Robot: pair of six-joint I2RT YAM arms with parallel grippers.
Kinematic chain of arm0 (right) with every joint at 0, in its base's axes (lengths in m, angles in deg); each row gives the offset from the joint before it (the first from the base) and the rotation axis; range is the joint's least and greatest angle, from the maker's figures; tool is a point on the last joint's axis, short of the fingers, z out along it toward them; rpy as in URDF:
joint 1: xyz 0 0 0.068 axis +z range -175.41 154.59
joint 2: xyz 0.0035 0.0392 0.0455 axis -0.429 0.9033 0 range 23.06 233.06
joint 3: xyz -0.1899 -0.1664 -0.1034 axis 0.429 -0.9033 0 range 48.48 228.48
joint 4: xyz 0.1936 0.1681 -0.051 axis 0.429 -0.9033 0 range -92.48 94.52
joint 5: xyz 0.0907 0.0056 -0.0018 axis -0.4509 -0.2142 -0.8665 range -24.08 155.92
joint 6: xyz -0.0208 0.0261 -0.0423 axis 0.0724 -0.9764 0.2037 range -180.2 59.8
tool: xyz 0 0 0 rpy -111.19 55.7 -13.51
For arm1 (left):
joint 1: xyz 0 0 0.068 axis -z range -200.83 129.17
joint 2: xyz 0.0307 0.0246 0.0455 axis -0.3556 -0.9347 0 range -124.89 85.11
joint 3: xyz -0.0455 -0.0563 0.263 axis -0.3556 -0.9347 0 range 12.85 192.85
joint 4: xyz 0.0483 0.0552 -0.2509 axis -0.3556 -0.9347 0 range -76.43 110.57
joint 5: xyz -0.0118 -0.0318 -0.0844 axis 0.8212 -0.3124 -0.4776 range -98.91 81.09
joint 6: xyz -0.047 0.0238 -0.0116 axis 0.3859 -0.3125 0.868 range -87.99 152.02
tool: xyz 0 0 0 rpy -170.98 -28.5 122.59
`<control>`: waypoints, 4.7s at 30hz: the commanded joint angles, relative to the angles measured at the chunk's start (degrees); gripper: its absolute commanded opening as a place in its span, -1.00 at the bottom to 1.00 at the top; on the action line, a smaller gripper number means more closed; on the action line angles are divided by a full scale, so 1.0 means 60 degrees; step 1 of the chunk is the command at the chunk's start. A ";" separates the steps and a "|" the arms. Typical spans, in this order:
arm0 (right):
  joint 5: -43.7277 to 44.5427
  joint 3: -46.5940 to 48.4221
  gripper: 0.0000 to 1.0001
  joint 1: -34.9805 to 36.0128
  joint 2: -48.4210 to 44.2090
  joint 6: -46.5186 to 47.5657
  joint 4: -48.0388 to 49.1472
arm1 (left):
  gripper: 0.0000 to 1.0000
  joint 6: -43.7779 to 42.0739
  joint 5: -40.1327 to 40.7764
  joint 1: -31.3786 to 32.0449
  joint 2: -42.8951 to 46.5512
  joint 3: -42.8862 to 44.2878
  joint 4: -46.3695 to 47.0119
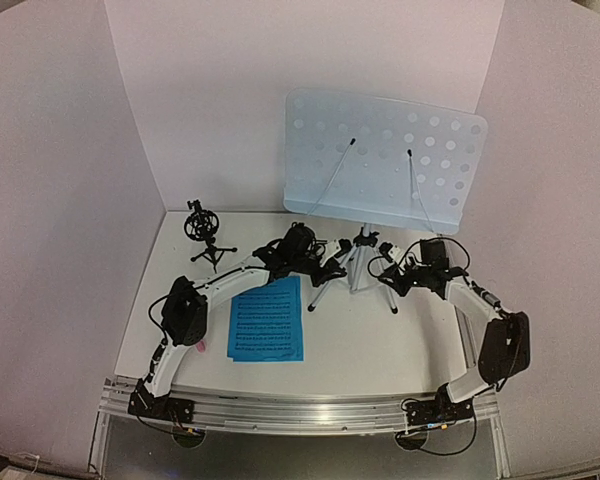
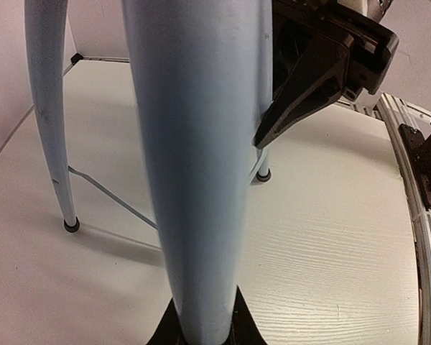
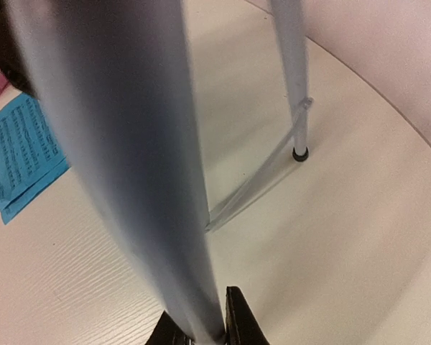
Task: Set up the instrument practice props
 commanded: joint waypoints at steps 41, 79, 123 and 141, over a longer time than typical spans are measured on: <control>-0.6295 0.6131 0.41 -0.1982 0.2918 0.0923 -0.2577 | -1.00 0.0150 -0.2370 -0.0498 -0.0570 0.1275 -0.1404; -0.8607 0.7013 -0.59 -0.0638 0.4181 0.3039 -0.2620 | -1.00 -0.0391 -0.1867 -0.0630 -0.0646 0.1225 -0.1369; -0.8772 0.6492 -0.64 -0.0400 0.3023 -0.8288 -0.2562 | -1.00 -0.0896 -0.1377 -0.0600 -0.0510 0.1116 -0.1535; -0.8126 0.6676 -0.57 -0.0399 0.2586 -1.1923 -0.2581 | -1.00 -0.1179 -0.1219 -0.0600 -0.0444 0.1030 -0.1590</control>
